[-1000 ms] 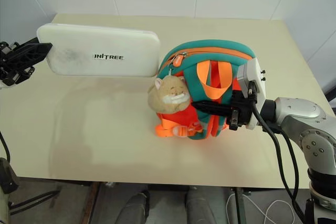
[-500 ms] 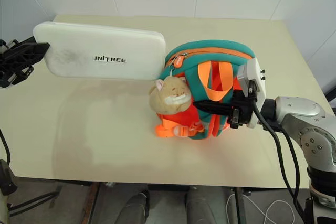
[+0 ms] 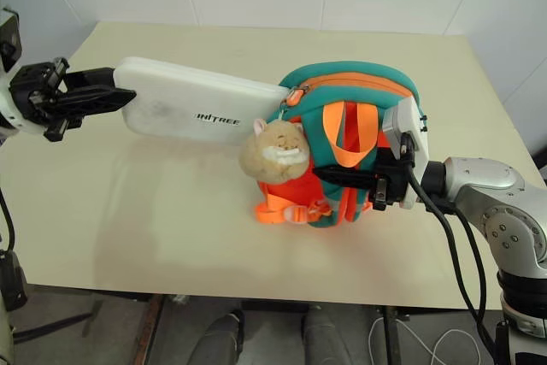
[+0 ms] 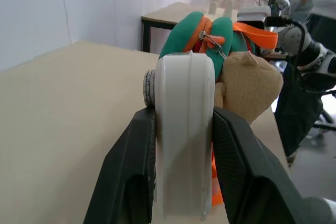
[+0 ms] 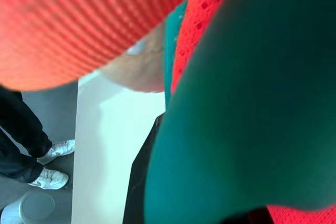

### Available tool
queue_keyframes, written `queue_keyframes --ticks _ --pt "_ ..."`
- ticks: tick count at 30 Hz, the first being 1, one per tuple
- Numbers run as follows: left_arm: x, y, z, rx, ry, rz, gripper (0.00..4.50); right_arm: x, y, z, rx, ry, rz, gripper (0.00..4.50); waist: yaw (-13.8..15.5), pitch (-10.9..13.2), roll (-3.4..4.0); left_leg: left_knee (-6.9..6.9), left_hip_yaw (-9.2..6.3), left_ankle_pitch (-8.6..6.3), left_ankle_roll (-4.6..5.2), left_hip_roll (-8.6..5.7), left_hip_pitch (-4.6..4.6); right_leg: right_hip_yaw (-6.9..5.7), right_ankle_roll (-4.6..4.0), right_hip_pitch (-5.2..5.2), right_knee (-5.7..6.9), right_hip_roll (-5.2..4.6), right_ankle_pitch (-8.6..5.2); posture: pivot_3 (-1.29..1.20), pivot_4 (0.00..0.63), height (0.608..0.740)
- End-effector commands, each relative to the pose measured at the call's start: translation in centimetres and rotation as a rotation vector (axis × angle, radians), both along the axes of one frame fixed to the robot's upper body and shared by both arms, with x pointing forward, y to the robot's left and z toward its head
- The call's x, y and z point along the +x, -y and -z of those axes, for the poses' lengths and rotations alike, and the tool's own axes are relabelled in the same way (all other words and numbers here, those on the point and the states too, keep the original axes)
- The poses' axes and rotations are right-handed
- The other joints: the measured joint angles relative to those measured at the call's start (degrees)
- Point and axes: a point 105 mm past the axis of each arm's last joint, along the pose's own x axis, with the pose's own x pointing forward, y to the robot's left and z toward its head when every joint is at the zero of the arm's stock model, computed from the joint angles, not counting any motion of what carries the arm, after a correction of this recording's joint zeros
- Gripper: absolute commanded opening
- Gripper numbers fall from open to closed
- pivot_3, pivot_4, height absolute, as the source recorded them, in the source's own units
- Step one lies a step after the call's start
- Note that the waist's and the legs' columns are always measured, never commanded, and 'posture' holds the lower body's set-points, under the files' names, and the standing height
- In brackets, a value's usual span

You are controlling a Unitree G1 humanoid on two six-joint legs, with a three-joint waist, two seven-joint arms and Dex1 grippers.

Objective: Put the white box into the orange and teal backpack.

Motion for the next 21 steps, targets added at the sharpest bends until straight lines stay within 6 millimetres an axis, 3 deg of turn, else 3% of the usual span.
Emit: queue_keyframes --ticks 1,8,11,16,21 --pt "0.4 0.7 -0.6 0.052 0.055 0.001 1.23 -0.3 -0.2 -0.9 0.011 0.043 -0.015 0.0 -0.01 0.0 0.0 0.0 0.0 0.0 0.0 0.0 0.0 0.0 0.0 -0.01 0.01 0.0 0.0 0.0 0.15 0.74" --pt "2.8 5.0 -0.7 0.175 0.083 0.04 1.23 -0.1 -0.4 -0.8 0.018 0.044 -0.017 0.0 0.01 0.01 -0.01 0.18 0.0 -0.01 0.03 -0.01 -0.03 -0.03 0.04 0.05 0.06 0.02 0.02 0.0 0.15 0.74" --pt "3.2 6.7 0.1 0.226 0.073 0.083 1.23 0.0 -0.5 -0.7 0.02 0.044 -0.018 0.0 -0.06 0.01 -0.01 0.21 -0.01 -0.01 0.03 0.0 -0.03 -0.03 0.05 0.05 0.1 0.02 0.02 0.0 0.15 0.74" --pt "4.4 11.4 2.2 0.291 0.071 0.166 1.23 0.1 -0.6 -0.6 0.021 0.048 -0.019 0.0 0.04 0.01 -0.01 0.27 -0.01 -0.01 0.04 -0.01 -0.03 -0.03 0.05 0.05 0.14 0.03 0.03 0.0 0.15 0.74" --pt "5.9 14.8 3.3 0.288 0.094 0.147 1.22 0.3 -0.7 -0.6 0.023 0.053 -0.018 0.0 -0.09 0.01 -0.01 0.27 0.01 -0.03 0.08 -0.01 -0.04 -0.02 0.06 0.04 0.14 0.03 0.03 0.0 0.15 0.74"
